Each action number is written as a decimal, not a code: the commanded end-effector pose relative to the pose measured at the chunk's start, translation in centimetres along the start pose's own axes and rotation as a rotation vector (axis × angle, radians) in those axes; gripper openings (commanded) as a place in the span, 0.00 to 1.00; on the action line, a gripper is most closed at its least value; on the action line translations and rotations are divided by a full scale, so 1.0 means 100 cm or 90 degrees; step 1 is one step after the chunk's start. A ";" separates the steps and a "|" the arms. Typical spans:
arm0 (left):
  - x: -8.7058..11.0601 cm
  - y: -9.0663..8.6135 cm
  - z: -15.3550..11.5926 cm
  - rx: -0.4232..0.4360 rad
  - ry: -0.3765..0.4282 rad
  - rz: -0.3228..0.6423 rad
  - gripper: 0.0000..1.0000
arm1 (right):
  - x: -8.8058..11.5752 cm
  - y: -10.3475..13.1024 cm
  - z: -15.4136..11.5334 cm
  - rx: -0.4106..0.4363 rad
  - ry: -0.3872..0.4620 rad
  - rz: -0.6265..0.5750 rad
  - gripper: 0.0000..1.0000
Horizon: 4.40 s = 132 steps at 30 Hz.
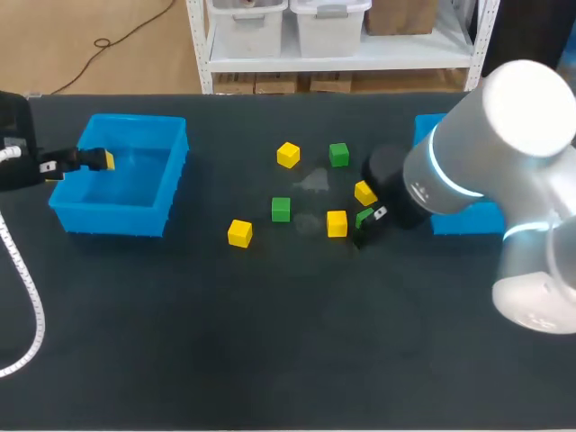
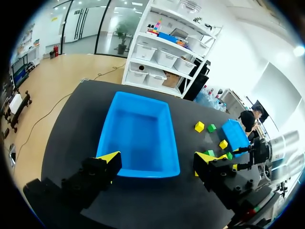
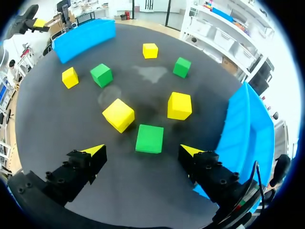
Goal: Put the green cubes in the right bin and the yellow cubes in the left bin.
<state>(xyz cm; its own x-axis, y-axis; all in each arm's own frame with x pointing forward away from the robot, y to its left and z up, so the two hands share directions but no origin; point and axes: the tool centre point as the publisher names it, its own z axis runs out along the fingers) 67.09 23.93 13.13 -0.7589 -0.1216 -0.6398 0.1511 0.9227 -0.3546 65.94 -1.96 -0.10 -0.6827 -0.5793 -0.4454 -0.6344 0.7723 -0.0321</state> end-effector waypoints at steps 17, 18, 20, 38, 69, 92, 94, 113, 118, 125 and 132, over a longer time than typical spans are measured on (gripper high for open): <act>-0.001 -0.003 0.001 -0.009 0.002 0.000 1.00 | -0.007 -0.005 0.038 0.155 -0.008 0.005 0.00; -0.001 -0.003 0.001 -0.009 0.002 0.000 1.00 | -0.006 -0.006 0.037 0.157 -0.008 0.006 0.00; -0.001 -0.003 0.001 -0.009 0.002 0.000 1.00 | -0.006 -0.007 0.035 0.163 -0.009 0.006 0.00; -0.001 -0.003 0.001 -0.009 0.002 0.000 1.00 | -0.045 -0.096 -0.092 0.193 -0.179 0.137 0.00; -0.001 -0.003 0.001 -0.009 0.002 0.000 1.00 | -0.081 -0.118 -0.100 0.185 -0.208 0.151 1.00; -0.001 -0.003 0.001 -0.009 0.002 0.000 1.00 | -0.118 0.088 -0.006 0.161 -0.081 0.117 1.00; -0.001 -0.003 0.001 -0.009 0.002 0.000 1.00 | -0.119 0.093 0.004 0.158 -0.072 0.121 1.00; -0.001 -0.003 0.001 -0.009 0.002 0.000 1.00 | -0.130 0.096 0.049 0.078 -0.010 0.168 1.00; -0.001 -0.003 0.001 -0.009 0.002 0.000 1.00 | -0.128 0.091 0.055 0.084 -0.003 0.186 1.00; -0.001 -0.003 0.001 -0.009 0.002 0.000 1.00 | -0.126 0.088 0.059 0.101 -0.016 0.192 1.00; -0.001 -0.003 0.001 -0.009 0.002 0.000 1.00 | -0.121 0.085 0.067 0.128 -0.019 0.202 0.63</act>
<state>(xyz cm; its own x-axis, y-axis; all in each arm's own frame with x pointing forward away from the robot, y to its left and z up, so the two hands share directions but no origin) 67.11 23.91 13.12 -0.7592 -0.1208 -0.6396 0.1505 0.9234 -0.3530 71.37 13.38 -0.53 -0.8257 -0.3022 -0.4764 -0.3128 0.9480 -0.0592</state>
